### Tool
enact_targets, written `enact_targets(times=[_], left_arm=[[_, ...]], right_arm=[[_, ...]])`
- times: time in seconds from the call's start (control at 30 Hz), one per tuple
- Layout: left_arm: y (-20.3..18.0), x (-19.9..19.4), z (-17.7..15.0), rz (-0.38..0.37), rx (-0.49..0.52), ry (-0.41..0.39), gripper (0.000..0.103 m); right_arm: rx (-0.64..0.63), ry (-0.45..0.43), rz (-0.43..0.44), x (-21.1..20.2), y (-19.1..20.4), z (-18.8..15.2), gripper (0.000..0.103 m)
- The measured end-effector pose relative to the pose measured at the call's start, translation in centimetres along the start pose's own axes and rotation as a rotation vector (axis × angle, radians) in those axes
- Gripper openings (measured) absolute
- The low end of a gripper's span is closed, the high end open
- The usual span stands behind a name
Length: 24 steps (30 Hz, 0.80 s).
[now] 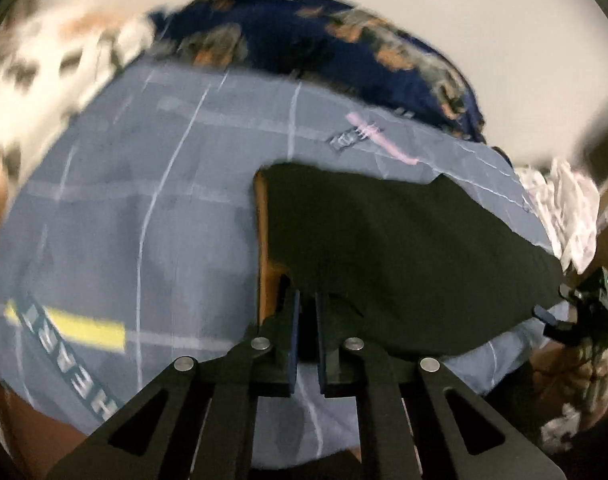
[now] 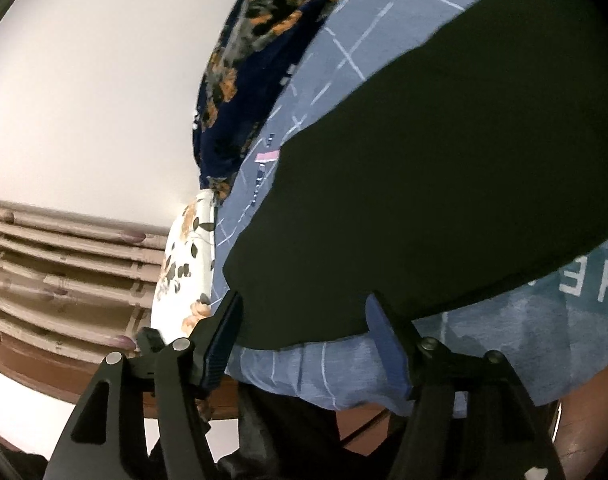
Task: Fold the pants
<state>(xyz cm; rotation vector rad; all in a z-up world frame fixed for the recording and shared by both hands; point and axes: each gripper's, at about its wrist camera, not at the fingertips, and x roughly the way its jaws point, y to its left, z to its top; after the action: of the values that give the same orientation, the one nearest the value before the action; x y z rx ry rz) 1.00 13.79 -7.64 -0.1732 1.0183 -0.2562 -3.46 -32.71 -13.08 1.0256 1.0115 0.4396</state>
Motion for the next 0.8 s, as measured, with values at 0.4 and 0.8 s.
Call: enact_targets(times=[0.4,0.8], left_arm=[[1.9,2.9,-2.3,0.048,-0.026,0.099,0.006],[4.4,1.6,0.3,0.065,-0.106,0.008,0.003]], right_arm=[[-0.033,0.042,0.045,0.8,0.3,-0.6,0.064],[-0.045,0.085,0.029,2.0,0.1,-1.3,0.067]])
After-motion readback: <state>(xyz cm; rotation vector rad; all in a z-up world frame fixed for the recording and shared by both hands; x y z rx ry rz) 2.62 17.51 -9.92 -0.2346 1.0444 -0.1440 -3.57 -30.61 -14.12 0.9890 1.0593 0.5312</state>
